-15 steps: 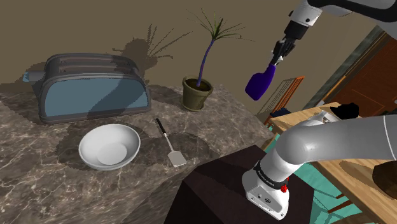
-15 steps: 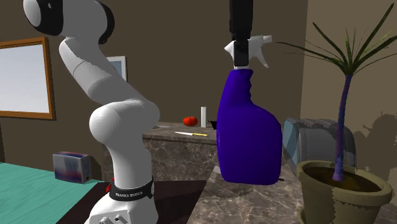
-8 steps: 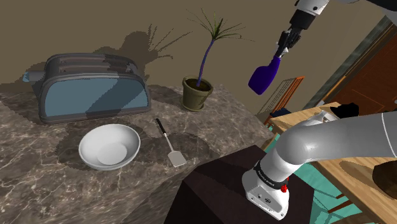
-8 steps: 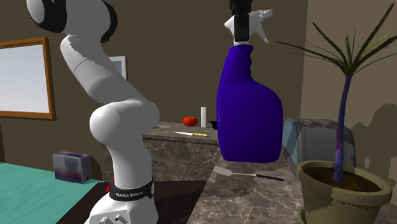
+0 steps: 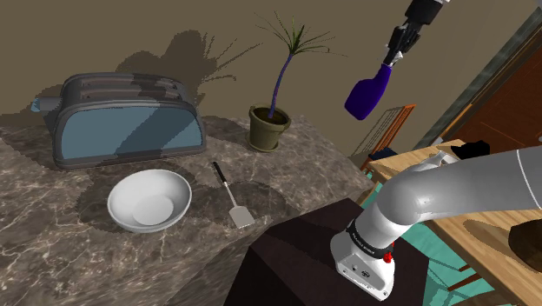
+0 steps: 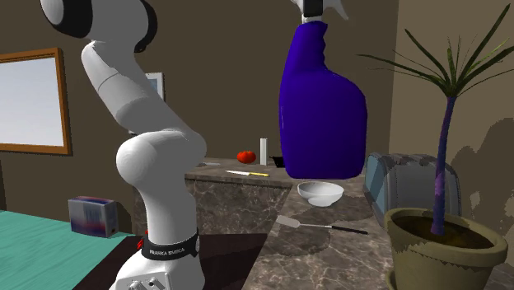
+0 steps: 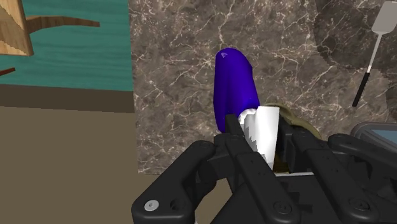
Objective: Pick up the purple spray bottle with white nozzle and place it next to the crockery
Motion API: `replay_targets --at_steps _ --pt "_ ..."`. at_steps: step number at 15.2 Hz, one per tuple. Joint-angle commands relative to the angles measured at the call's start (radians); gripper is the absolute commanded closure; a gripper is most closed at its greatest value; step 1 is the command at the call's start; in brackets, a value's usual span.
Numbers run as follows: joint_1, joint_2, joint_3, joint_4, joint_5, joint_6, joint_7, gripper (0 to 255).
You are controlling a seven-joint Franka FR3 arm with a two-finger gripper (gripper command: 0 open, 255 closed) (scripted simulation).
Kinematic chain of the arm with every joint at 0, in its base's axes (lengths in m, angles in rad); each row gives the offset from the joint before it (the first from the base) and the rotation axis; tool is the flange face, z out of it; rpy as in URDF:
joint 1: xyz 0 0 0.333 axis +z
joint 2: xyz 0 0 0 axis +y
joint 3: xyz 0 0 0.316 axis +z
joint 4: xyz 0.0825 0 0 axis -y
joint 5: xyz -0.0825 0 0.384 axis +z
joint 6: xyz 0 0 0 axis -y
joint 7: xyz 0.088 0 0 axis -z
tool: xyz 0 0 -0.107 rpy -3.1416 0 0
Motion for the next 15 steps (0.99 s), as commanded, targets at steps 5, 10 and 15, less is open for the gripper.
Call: replay_targets --at_steps 5,10,15 --pt "0.010 0.037 0.023 0.092 0.019 -0.059 0.020 255" --pt "0.034 0.046 0.123 0.081 0.071 -0.051 0.146 255" --pt "0.061 0.080 0.218 0.096 0.122 -0.040 0.268 255"
